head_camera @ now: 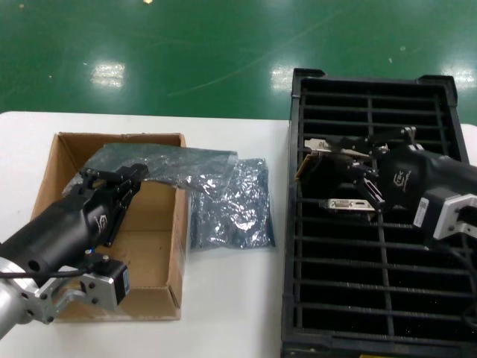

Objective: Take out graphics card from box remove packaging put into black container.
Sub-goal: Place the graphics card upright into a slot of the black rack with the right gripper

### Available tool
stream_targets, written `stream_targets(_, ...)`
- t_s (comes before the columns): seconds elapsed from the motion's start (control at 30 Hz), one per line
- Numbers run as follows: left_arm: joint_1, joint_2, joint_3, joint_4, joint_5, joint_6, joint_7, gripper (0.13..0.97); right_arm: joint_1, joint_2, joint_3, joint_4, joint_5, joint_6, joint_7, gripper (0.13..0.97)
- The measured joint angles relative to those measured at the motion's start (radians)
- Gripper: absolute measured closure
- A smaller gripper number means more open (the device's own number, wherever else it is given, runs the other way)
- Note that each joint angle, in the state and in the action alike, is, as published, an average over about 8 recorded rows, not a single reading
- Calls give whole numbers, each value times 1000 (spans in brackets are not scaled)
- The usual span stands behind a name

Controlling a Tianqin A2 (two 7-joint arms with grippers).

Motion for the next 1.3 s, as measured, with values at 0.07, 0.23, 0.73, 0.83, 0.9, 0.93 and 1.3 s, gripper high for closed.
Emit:
stream_targets(0.07, 0, 0, 0, 0, 0, 0, 0, 958, 13, -3, -11, -11, -15, 8, 11, 921)
stream_targets(0.23, 0, 0, 0, 0, 0, 0, 0, 958, 13, 20, -18, 8, -29, 14, 48, 921)
stream_targets(0.73, 0, 0, 0, 0, 0, 0, 0, 958, -111, 188, 26, 202, -27, -4, 192, 921)
stream_targets(0.83, 0, 0, 0, 0, 0, 0, 0, 958, -114, 189, 20, 194, -28, -6, 183, 921)
stream_targets(0.9, 0, 0, 0, 0, 0, 0, 0, 958, -113, 187, 14, 186, -29, -8, 176, 921)
stream_targets(0.93, 0, 0, 0, 0, 0, 0, 0, 958, -112, 186, 10, 181, -29, -9, 173, 921)
stream_targets(1.3, 0, 0, 0, 0, 0, 0, 0, 958, -71, 153, -23, 95, -36, -19, 119, 921)
